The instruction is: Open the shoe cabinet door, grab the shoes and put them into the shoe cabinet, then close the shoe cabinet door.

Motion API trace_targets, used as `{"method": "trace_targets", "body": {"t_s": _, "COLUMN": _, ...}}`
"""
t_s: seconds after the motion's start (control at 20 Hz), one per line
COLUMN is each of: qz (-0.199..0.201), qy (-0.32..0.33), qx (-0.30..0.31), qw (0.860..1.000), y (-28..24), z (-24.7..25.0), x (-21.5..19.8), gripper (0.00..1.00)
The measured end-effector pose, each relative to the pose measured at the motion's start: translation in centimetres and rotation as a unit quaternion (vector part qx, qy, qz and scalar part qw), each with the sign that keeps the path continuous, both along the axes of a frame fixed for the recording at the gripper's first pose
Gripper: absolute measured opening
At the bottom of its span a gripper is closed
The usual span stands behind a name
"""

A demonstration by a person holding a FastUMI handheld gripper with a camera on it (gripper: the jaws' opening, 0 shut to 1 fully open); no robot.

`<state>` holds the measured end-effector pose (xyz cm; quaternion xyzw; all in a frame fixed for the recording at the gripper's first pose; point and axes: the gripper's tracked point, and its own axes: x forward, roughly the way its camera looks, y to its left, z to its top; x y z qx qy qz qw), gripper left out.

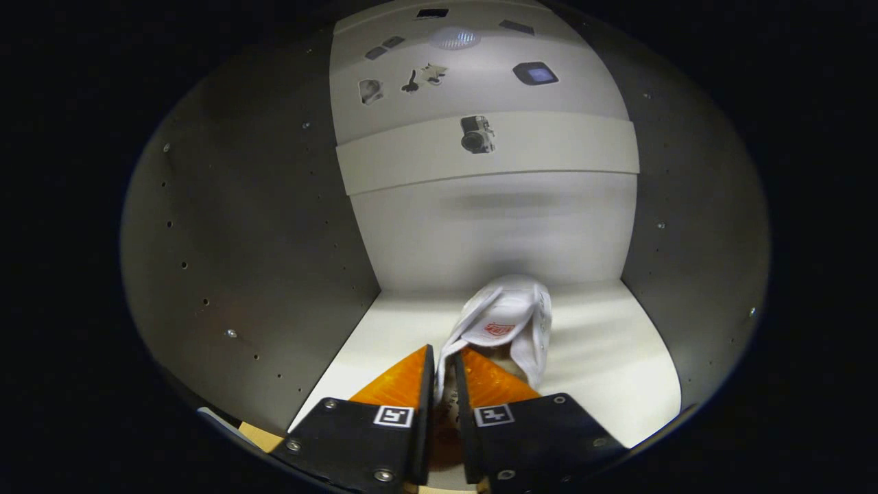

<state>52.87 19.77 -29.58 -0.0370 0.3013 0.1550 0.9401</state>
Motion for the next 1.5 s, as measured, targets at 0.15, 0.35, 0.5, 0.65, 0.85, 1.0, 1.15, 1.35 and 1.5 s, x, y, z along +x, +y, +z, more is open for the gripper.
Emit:
{"method": "trace_targets", "body": {"t_s": 0.15, "qz": 0.005, "qy": -0.012, "qx": -0.021, "qw": 1.000, "y": 0.0, "z": 0.6, "x": -1.8, "gripper": 0.52}}
{"method": "trace_targets", "body": {"t_s": 0.35, "qz": 0.006, "qy": -0.029, "qx": -0.028, "qw": 0.999, "y": 0.5, "z": 2.6, "x": -5.3, "gripper": 0.76}}
{"method": "trace_targets", "body": {"t_s": 0.5, "qz": -0.001, "qy": -0.038, "qx": -0.021, "qw": 0.999, "y": 1.0, "z": 4.3, "x": -8.5, "gripper": 0.86}}
{"method": "trace_targets", "body": {"t_s": 0.65, "qz": -0.012, "qy": -0.047, "qx": -0.021, "qw": 0.999, "y": 1.2, "z": 5.9, "x": -12.5, "gripper": 0.89}}
{"method": "trace_targets", "body": {"t_s": 0.85, "qz": -0.034, "qy": -0.047, "qx": -0.032, "qw": 0.998, "y": 0.2, "z": 6.8, "x": -18.9, "gripper": 0.94}}
{"method": "trace_targets", "body": {"t_s": 1.0, "qz": -0.057, "qy": -0.042, "qx": -0.025, "qw": 0.997, "y": -0.8, "z": 7.4, "x": -23.3, "gripper": 0.93}}
{"method": "trace_targets", "body": {"t_s": 1.15, "qz": -0.069, "qy": -0.022, "qx": -0.021, "qw": 0.997, "y": -1.8, "z": 7.5, "x": -27.2, "gripper": 0.94}}
{"method": "trace_targets", "body": {"t_s": 1.35, "qz": -0.075, "qy": -0.012, "qx": -0.002, "qw": 0.997, "y": -2.7, "z": 8.6, "x": -30.9, "gripper": 0.94}}
{"method": "trace_targets", "body": {"t_s": 1.5, "qz": -0.057, "qy": -0.022, "qx": 0.010, "qw": 0.998, "y": -3.7, "z": 10.4, "x": -33.8, "gripper": 0.94}}
